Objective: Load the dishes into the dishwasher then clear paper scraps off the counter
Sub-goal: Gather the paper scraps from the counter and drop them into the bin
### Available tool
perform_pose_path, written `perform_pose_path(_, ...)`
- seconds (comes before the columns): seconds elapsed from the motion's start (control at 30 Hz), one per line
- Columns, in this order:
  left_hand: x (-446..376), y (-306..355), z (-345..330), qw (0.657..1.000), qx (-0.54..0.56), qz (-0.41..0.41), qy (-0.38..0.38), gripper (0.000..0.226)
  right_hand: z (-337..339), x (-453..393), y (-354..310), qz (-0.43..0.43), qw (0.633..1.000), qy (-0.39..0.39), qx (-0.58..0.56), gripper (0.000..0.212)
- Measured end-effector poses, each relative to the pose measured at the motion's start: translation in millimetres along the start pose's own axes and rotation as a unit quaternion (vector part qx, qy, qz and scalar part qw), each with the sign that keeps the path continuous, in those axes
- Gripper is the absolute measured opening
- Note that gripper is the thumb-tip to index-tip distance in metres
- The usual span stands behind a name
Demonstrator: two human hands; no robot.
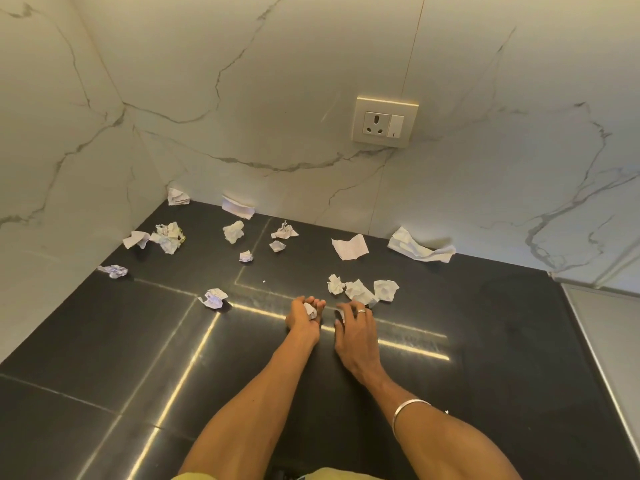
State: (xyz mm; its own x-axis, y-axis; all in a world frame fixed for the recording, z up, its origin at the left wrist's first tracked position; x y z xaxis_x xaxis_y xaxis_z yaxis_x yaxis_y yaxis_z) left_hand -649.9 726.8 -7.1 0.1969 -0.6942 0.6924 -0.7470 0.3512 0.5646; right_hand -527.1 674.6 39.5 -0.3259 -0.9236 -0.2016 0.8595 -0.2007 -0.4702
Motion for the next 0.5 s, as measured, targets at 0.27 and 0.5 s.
perform_pose_path(0.27,4,4,-11,0.998,0.024,0.001,-0.052,0.033,4,-22,-1,-0.08,0.979,-0.034,-0.183,0.018)
perform_pose_path(0.5,12,-3,-17,0.995,0.019,0.049,-0.09,0.028,13,-37,-43,-0.006,0.966,-0.037,-0.255,0.023)
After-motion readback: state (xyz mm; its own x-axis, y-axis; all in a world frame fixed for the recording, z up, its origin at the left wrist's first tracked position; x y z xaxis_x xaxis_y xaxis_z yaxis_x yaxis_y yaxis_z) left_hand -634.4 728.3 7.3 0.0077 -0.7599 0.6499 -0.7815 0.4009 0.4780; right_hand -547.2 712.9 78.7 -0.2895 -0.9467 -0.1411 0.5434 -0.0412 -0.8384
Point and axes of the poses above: each hand's wrist, its own x-axis away from the middle knuckle, its own z-axis out of the back of the hand, y = z × x, the point moved 7 cm from there along -x, towards the middle knuckle, and after that the axes turned 10 degrees about -z, right-handed, at the moved point
